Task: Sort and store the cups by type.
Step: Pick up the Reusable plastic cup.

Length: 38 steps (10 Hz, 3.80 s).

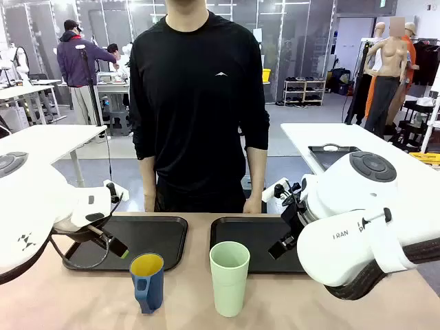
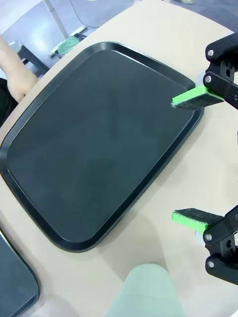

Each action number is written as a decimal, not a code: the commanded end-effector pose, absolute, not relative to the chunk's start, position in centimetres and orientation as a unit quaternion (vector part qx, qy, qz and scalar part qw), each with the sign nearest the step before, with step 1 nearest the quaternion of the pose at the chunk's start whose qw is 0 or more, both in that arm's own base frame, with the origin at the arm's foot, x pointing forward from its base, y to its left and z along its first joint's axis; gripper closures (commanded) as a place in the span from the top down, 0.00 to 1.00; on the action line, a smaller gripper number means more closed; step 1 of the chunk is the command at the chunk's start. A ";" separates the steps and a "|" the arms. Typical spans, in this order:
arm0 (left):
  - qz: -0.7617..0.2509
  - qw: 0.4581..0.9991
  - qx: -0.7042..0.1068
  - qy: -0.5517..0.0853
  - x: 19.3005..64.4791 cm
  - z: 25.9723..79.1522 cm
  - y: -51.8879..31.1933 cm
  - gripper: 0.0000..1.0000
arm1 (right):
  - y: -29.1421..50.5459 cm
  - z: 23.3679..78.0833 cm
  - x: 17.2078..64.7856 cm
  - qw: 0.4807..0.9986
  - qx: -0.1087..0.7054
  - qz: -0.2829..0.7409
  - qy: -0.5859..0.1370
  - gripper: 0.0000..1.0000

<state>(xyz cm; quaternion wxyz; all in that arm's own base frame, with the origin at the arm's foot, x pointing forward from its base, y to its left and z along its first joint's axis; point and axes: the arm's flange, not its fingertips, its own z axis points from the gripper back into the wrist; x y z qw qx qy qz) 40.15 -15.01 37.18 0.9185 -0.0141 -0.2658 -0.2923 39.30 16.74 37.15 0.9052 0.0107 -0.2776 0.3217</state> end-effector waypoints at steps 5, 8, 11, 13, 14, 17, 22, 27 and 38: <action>-0.292 0.918 -0.014 -0.266 40.1 37.2 -15.0 1.00 | 16.7 37.2 39.3 0.905 0.011 0.322 -0.278 1.00; -0.292 0.918 -0.014 -0.266 40.1 37.2 -15.0 1.00 | 16.7 37.2 39.3 0.905 0.011 0.322 -0.278 1.00; -0.292 0.918 -0.014 -0.266 40.1 37.2 -15.0 1.00 | 16.7 37.2 39.3 0.905 0.011 0.322 -0.278 1.00; -0.292 0.918 -0.014 -0.266 40.1 37.2 -15.0 1.00 | 16.7 37.2 39.3 0.905 0.011 0.322 -0.278 1.00; -0.292 0.918 -0.014 -0.266 40.1 37.2 -15.0 1.00 | 16.7 37.2 39.3 0.905 0.011 0.322 -0.278 1.00; -0.292 0.918 -0.014 -0.266 40.1 37.2 -15.0 1.00 | 16.7 37.2 39.3 0.905 0.011 0.322 -0.278 1.00; -0.306 0.914 -0.003 -0.266 39.3 38.9 -15.4 1.00 | 17.8 39.0 38.3 0.903 -0.047 0.312 -0.292 1.00; -0.275 0.902 -0.010 -0.334 35.3 46.7 -17.3 1.00 | 20.2 47.8 34.6 0.896 -0.092 0.288 -0.324 1.00; -0.251 0.906 -0.008 -0.341 36.2 47.2 -15.6 1.00 | 16.9 49.7 36.0 0.903 -0.096 0.230 -0.351 1.00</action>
